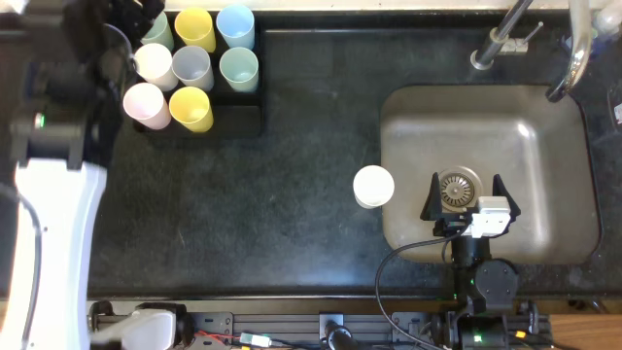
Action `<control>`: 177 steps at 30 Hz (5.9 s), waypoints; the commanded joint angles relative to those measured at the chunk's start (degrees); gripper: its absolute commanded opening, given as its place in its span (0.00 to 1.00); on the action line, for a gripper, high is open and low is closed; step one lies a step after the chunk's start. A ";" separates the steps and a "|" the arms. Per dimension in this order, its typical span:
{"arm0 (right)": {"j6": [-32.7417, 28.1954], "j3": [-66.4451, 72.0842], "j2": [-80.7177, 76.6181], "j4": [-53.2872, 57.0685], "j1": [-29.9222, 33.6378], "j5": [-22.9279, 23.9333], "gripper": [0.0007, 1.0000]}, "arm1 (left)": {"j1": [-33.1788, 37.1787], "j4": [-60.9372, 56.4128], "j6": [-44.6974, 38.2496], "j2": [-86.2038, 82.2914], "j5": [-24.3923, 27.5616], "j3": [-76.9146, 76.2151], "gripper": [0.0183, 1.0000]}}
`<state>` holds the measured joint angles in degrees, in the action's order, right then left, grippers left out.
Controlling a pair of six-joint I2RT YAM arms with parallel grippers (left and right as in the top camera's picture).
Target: Store Cups
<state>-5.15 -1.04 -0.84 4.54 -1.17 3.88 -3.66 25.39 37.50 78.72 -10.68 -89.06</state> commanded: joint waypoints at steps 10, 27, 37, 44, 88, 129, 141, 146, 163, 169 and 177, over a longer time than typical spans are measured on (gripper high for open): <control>-0.02 0.76 0.63 -0.42 0.02 0.20 1.00 | 2.40 -32.68 -31.52 -26.58 10.62 43.82 1.00; -0.02 0.76 0.63 -0.42 0.02 0.20 1.00 | 2.84 -40.41 -31.95 -58.80 8.24 76.76 1.00; -0.02 0.76 0.63 -0.39 0.02 0.20 1.00 | 2.47 -40.76 -31.93 -72.13 8.04 88.46 1.00; -0.02 0.76 0.63 -0.42 0.02 0.20 1.00 | 2.40 -28.37 -32.37 -78.55 8.07 88.61 1.00; -0.02 0.76 0.63 -0.39 0.02 0.17 1.00 | 1.81 -20.70 -33.20 -78.55 8.24 88.61 1.00; 2.08 -82.88 -73.48 71.08 -1.88 -13.84 1.00 | 1.81 -20.70 -33.20 -78.55 8.24 88.61 1.00; -1.42 -85.26 -88.02 80.91 -8.61 -13.86 1.00 | 1.81 -20.72 -33.20 -78.55 8.24 88.61 1.00; -1.57 -85.15 -91.34 80.96 -9.84 -12.79 1.00 | 1.81 -20.70 -33.20 -78.55 8.24 88.61 1.00; 4.87 -73.29 -93.92 74.03 -13.07 -9.84 1.00 | 1.81 -20.70 -33.20 -78.55 8.24 88.61 1.00; 9.68 -72.13 -94.57 70.29 -13.07 -9.81 0.93 | 1.81 -20.70 -33.20 -78.55 8.24 88.61 1.00; 10.73 -72.13 -97.74 69.44 -14.27 -9.81 0.81 | 1.81 -20.70 -33.20 -78.55 8.24 88.61 1.00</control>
<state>4.47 -73.45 -97.30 74.15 -14.28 -5.96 -1.52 4.58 5.52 0.69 -2.13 -0.51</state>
